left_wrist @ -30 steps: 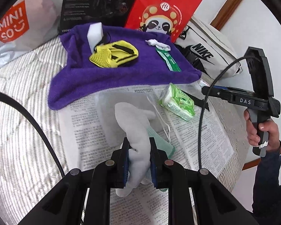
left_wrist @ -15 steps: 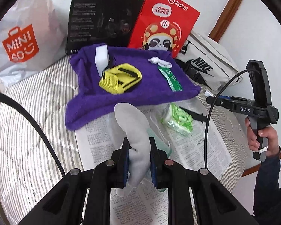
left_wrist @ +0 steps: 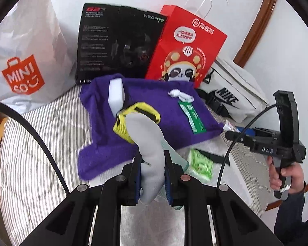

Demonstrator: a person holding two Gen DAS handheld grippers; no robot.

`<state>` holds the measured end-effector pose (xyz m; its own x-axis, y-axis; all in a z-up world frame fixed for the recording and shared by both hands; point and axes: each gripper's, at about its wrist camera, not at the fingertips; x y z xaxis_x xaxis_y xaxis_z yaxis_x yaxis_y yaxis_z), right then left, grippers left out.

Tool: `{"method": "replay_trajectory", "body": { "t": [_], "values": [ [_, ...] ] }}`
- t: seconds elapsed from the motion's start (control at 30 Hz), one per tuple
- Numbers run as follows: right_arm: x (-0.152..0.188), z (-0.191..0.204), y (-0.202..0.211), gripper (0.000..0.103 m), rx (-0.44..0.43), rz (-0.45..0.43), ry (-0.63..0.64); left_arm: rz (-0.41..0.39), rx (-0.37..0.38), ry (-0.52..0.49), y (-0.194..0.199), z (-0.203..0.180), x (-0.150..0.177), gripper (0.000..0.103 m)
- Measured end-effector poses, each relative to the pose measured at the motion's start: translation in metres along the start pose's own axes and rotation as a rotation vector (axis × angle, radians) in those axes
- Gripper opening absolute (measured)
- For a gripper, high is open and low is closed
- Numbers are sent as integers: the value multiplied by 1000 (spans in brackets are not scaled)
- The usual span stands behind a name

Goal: Organize soft objects
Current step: 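Carry the snack packet onto the towel and open the right gripper while the left gripper carries the glove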

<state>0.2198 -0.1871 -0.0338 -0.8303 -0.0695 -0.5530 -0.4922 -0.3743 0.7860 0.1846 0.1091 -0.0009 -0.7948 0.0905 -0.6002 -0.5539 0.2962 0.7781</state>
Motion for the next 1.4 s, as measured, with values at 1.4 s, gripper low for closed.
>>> {"method": "replay_trajectory", "body": {
  "t": [1.4],
  "values": [
    [-54, 16, -146, 51, 36, 154, 92, 28, 6, 17, -42, 38, -46, 18]
  ]
}}
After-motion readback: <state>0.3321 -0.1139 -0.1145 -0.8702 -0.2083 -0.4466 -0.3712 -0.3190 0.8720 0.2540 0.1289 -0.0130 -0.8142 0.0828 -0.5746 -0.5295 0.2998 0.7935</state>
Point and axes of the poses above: each gripper's, at about its wrist camera, not at the fingertips, and y roughly against the way its jaws point, z to its left, x to its underside, and after that the axes turned 8 degrees about -x, right-handed
